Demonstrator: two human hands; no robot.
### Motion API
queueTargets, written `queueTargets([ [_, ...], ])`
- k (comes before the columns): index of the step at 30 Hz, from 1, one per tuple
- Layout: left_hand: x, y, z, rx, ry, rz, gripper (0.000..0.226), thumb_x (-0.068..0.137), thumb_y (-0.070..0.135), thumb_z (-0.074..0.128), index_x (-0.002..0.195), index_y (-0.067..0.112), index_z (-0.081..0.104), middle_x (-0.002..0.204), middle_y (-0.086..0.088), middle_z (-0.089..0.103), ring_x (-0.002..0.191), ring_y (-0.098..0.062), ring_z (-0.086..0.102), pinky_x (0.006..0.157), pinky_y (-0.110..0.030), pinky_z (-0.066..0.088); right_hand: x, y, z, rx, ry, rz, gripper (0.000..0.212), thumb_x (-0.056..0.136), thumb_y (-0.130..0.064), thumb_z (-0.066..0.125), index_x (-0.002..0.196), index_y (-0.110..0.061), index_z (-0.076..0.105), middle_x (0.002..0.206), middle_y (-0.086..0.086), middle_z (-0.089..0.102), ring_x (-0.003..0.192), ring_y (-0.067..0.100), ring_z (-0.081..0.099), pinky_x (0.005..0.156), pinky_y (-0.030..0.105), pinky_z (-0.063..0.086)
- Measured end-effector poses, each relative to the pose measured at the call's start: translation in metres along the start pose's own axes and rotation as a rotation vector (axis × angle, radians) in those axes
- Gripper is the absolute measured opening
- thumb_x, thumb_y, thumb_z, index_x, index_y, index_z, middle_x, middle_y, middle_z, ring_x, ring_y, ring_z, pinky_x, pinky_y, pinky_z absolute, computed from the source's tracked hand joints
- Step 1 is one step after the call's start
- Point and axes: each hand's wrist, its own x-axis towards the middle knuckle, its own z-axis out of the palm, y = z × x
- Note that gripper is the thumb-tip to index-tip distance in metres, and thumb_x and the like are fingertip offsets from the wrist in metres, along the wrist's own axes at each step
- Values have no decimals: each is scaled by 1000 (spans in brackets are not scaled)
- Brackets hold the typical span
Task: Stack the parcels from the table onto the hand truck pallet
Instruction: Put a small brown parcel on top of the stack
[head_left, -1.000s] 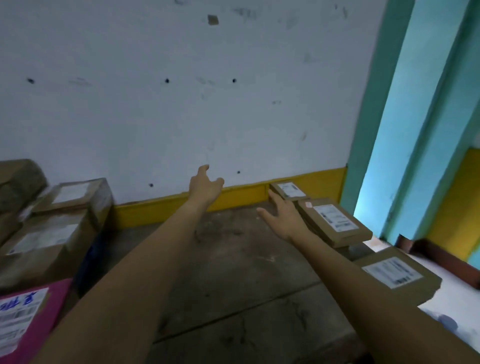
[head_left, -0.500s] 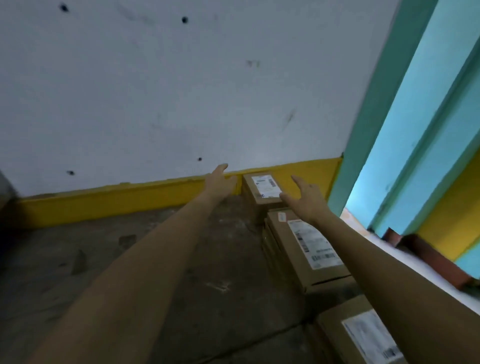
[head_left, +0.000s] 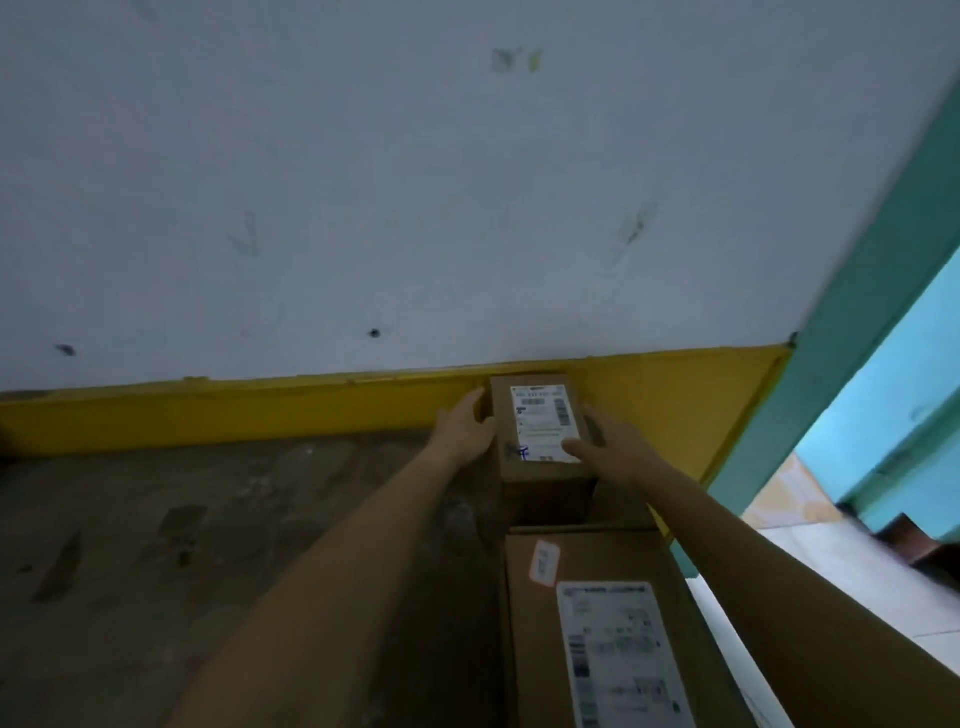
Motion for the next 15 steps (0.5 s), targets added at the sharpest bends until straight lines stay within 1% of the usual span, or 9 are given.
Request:
queueTargets([
  [2, 11, -3, 9, -42, -33, -11, 59, 96, 27, 47, 148, 24, 21, 156, -5, 25, 145, -33, 14, 116, -52, 22, 12, 6, 3, 36, -72, 13, 56, 93, -25, 54, 143, -20, 31, 142, 8, 46, 130, 27, 44, 107, 45, 38],
  [5, 23, -1, 18, -37, -94, -14, 61, 95, 32, 47, 149, 26, 17, 156, -6, 24, 144, -34, 18, 114, -52, 26, 28, 12, 4, 48, -149, 50, 67, 93, -32, 52, 149, -22, 17, 148, 10, 36, 135, 30, 36, 110, 48, 33],
  [7, 28, 0, 23, -43, -132, -16, 63, 96, 33, 46, 149, 26, 14, 155, -7, 25, 141, -34, 25, 113, -49, 30, 35, 14, 5, 53, -167, 62, 70, 94, -33, 51, 150, -22, 11, 150, 10, 35, 135, 29, 36, 111, 46, 32],
  [8, 30, -1, 26, -79, -145, -16, 63, 96, 31, 45, 149, 27, 12, 154, -9, 28, 138, -33, 33, 110, -45, 36, 38, 15, 7, 64, -173, 70, 72, 94, -34, 51, 150, -21, 8, 150, 10, 34, 134, 28, 38, 110, 44, 34],
  [10, 32, -2, 32, -160, -156, -5, 61, 98, 28, 43, 150, 28, 10, 150, -10, 36, 128, -28, 47, 98, -33, 47, 43, 19, 11, 73, -175, 88, 76, 94, -34, 51, 150, -20, 2, 151, 11, 31, 132, 28, 40, 108, 37, 37],
  [13, 30, -4, 38, -243, -147, 32, 56, 99, 25, 39, 149, 29, 13, 146, -7, 41, 119, -22, 54, 83, -24, 49, 45, 22, 19, 68, -152, 79, 76, 94, -31, 52, 150, -22, 2, 151, 11, 29, 129, 27, 42, 98, 30, 40],
  [14, 28, -4, 38, -260, -135, 47, 55, 99, 23, 39, 149, 28, 14, 145, -8, 42, 117, -21, 55, 81, -22, 49, 44, 20, 20, 69, -141, 68, 75, 94, -31, 52, 150, -23, 3, 151, 10, 29, 128, 26, 43, 97, 29, 41],
  [15, 26, -2, 37, -277, -121, 59, 55, 99, 22, 39, 149, 27, 15, 145, -8, 42, 117, -20, 54, 83, -23, 50, 43, 18, 19, 72, -128, 55, 74, 94, -30, 52, 150, -23, 5, 150, 10, 30, 127, 26, 44, 96, 29, 42],
])
